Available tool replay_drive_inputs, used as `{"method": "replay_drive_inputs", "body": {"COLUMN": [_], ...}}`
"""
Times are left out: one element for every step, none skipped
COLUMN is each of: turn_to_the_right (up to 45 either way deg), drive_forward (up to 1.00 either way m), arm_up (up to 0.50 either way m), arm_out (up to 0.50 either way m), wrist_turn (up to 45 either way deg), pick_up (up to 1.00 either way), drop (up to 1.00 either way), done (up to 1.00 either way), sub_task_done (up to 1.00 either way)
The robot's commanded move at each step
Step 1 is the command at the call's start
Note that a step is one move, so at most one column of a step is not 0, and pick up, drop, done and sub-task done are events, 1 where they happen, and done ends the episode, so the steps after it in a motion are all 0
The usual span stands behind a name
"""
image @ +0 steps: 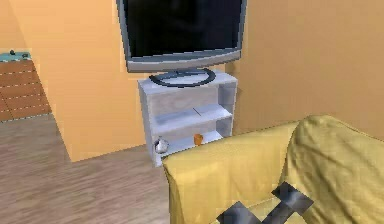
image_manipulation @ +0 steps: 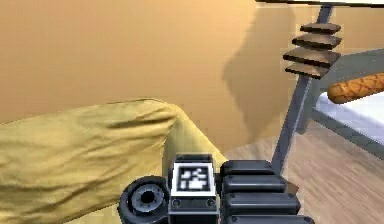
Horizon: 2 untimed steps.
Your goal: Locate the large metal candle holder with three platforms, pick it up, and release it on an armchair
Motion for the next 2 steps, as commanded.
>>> {"method": "replay_drive_inputs", "body": {"turn_to_the_right": [-18.0,0.0], "drive_forward": [0.00,0.00], "arm_up": [0.00,0.00], "arm_out": [0.00,0.34], "wrist_turn": [0.0,0.0], "pick_up": [0.00,0.00], "drop": [0.00,0.00], "done": [0.00,0.00], "sub_task_done": [0.00,0.00]}}
